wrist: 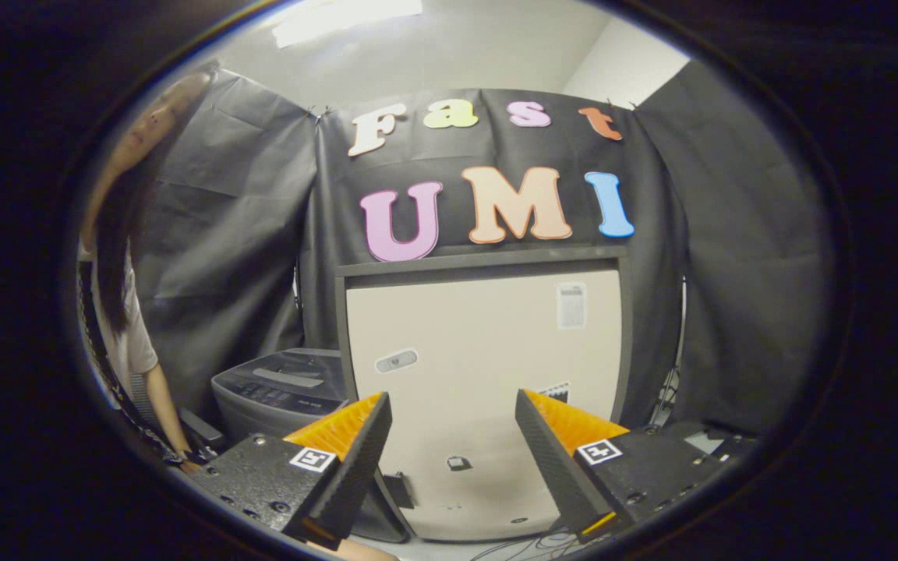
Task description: Put the clothes into the washing machine and then close the washing machine lid.
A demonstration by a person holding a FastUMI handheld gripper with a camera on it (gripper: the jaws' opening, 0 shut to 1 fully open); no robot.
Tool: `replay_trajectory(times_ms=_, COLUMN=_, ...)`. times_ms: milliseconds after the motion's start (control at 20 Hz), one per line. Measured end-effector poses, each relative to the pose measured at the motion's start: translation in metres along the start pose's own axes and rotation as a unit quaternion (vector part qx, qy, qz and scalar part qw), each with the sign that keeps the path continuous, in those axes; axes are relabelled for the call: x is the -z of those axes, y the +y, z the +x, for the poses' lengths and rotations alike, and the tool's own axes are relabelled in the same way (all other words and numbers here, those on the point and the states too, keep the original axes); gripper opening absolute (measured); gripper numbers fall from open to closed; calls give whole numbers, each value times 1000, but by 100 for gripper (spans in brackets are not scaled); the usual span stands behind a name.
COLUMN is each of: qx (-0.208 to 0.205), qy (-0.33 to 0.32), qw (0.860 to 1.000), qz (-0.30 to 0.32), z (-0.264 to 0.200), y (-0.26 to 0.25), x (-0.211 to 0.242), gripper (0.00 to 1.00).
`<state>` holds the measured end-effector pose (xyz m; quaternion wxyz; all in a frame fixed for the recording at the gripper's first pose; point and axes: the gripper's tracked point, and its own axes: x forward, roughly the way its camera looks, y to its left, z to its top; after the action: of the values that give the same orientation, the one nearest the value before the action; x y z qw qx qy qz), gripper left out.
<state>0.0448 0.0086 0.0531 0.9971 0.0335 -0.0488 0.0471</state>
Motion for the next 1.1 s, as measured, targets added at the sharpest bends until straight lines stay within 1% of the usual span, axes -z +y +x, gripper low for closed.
replay_trajectory(times_ms=150, qx=19, qy=-5, qw=1000, qz=14, z=-21, y=-8, x=12, gripper=96)
replay_trajectory(times_ms=300, qx=20, qy=-28, qw=999, qz=3, z=-32, y=-4, x=6, gripper=96)
replay_trajectory(times_ms=550, qx=15, qy=7, qw=1000, qz=-15, z=-37, y=2, x=29, gripper=97)
replay_trajectory(times_ms=750, qx=11, qy=14, qw=1000, qz=-24, z=-37, y=6, x=33, gripper=97)
replay_trajectory(times_ms=850, qx=12, qy=49, qw=998, qz=-34, z=-38, y=4, x=52, gripper=97)
replay_trajectory(times_ms=900, qx=14, qy=53, qw=998, qz=-32, z=-44, y=5, x=53, gripper=97)
replay_trajectory(times_ms=950, qx=16, qy=43, qw=998, qz=-31, z=-41, y=5, x=44, gripper=97)
replay_trajectory(times_ms=1000, qx=20, qy=52, qw=998, qz=-30, z=-41, y=6, x=49, gripper=97)
replay_trajectory(times_ms=1100, qx=16, qy=50, qw=998, qz=-29, z=-40, y=8, x=50, gripper=97)
